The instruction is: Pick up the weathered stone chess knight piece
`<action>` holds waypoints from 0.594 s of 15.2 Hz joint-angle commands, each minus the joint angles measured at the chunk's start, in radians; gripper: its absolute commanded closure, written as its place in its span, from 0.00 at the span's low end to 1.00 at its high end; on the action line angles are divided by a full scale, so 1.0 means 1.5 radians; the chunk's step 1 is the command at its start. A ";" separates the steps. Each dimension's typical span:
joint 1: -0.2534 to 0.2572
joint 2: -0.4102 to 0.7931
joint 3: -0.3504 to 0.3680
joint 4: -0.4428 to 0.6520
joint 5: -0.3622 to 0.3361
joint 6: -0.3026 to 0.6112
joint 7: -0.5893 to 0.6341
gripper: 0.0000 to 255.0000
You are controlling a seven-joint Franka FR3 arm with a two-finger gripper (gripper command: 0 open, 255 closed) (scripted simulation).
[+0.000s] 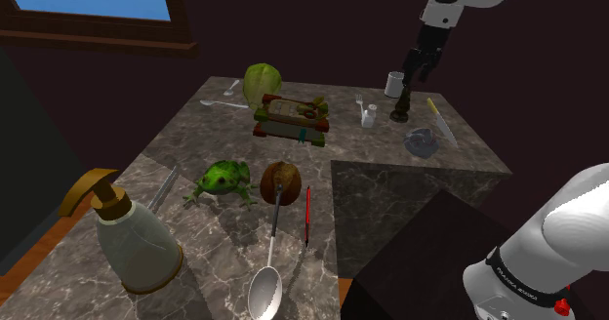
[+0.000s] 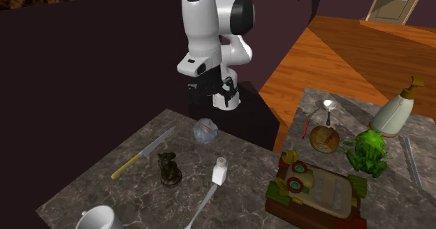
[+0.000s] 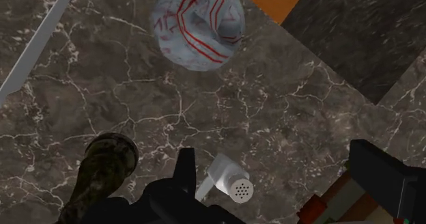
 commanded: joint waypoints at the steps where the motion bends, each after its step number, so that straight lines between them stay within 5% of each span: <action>1: -0.009 0.049 -0.019 0.038 0.012 0.008 -0.025 0.00; 9: -0.055 0.245 -0.064 0.204 0.086 0.014 -0.108 0.00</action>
